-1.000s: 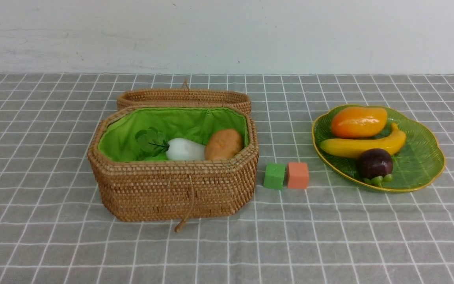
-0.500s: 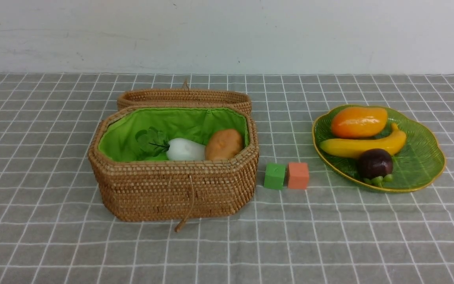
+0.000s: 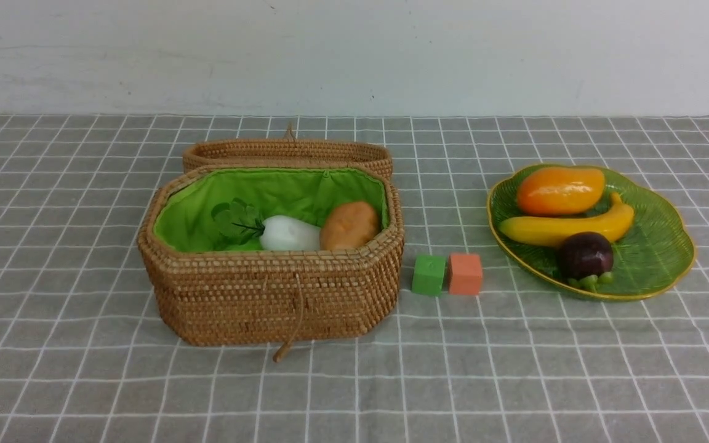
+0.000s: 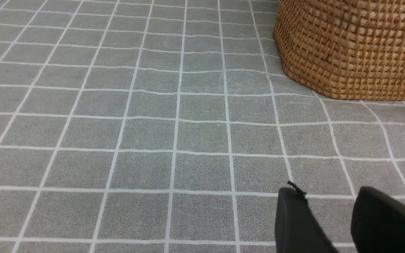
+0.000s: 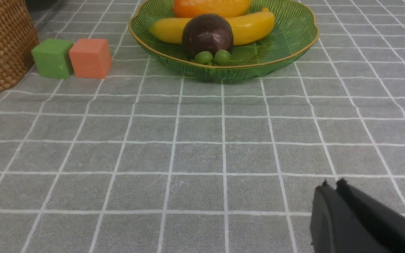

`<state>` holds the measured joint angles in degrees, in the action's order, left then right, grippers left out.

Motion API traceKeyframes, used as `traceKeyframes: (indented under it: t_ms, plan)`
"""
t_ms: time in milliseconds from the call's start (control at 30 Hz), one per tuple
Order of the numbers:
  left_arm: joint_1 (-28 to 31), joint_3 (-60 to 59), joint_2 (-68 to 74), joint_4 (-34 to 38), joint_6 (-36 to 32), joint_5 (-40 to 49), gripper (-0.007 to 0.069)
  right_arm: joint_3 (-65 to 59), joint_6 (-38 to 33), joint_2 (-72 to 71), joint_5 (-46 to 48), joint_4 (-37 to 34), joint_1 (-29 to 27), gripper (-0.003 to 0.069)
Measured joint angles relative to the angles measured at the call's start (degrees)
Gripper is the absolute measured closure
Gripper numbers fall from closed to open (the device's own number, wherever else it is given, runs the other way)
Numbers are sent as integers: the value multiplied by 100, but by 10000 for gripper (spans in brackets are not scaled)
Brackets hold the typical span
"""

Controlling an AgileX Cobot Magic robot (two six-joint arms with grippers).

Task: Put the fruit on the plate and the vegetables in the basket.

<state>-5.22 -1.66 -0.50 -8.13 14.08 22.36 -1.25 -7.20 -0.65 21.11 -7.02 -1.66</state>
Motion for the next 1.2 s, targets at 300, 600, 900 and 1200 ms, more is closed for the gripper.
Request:
traceKeyframes:
  t_ms: [300,600,900,1200]
  plan:
    - [0,0,0,0,0,0,386,5,0,0,24,0,0,642]
    - [0,0,0,0,0,0,386,11,0,0,36,0,0,634]
    - [-19,0,0,0,0,0,386,11,0,0,36,0,0,624]
    - [-637,0,0,0,0,-2,386,11,0,0,36,0,0,613]
